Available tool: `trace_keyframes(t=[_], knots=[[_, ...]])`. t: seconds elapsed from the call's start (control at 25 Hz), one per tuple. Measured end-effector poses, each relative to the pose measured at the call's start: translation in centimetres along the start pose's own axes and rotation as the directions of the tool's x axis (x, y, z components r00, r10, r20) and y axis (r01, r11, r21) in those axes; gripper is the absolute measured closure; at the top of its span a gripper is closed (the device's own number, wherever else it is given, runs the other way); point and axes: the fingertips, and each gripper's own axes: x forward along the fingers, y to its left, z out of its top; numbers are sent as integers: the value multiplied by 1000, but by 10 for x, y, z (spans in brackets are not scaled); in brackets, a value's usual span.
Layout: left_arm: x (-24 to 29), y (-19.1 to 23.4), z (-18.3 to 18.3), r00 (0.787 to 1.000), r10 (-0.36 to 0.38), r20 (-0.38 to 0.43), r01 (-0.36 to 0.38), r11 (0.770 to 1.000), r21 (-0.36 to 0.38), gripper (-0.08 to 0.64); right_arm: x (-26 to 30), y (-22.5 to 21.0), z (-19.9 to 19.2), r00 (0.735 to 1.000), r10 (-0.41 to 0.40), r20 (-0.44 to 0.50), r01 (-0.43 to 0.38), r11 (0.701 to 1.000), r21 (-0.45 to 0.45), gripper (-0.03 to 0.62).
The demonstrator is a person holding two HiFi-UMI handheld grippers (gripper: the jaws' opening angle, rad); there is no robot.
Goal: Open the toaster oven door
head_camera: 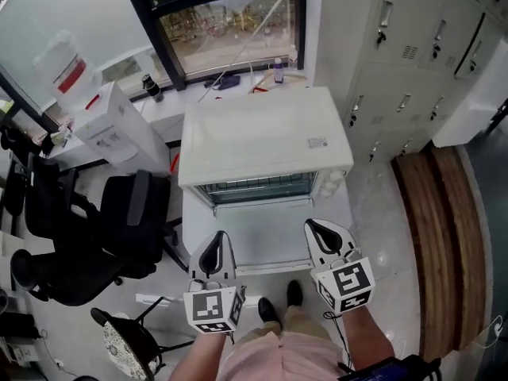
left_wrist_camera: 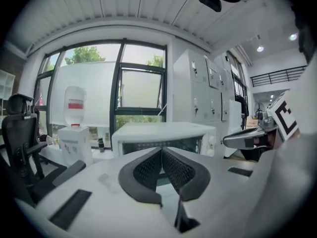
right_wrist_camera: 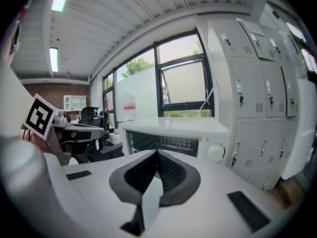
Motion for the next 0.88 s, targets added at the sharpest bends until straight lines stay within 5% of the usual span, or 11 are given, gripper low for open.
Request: trace_keyframes(t=[0.32, 0.88], knots=[[-24, -15, 90, 987, -6, 163, -6, 997, 77, 546, -38, 19, 93, 974, -48, 220, 67, 994, -81, 590], [-38, -27, 120, 976, -18, 219, -4, 995, 99, 546, -58, 35, 117, 960, -38, 277, 75, 989, -124, 592]])
